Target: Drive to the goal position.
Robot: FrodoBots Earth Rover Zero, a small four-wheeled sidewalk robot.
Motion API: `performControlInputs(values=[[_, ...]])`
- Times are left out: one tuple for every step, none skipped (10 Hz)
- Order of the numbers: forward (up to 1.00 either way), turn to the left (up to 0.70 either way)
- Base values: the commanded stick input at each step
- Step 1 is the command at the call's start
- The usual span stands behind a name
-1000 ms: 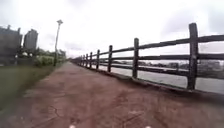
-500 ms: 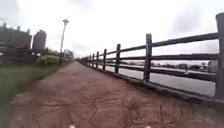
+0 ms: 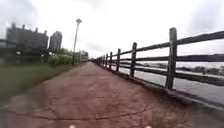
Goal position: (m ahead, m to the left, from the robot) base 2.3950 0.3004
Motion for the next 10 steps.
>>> performControlInputs(values=[[1.0,0.14],[1.0,0.14],[1.0,0.14],[1.0,0.14],[1.0,0.14],[1.0,0.14],[1.0,0.14],[1.0,-0.12],[1.0,-0.19],[1.0,-0.22]])
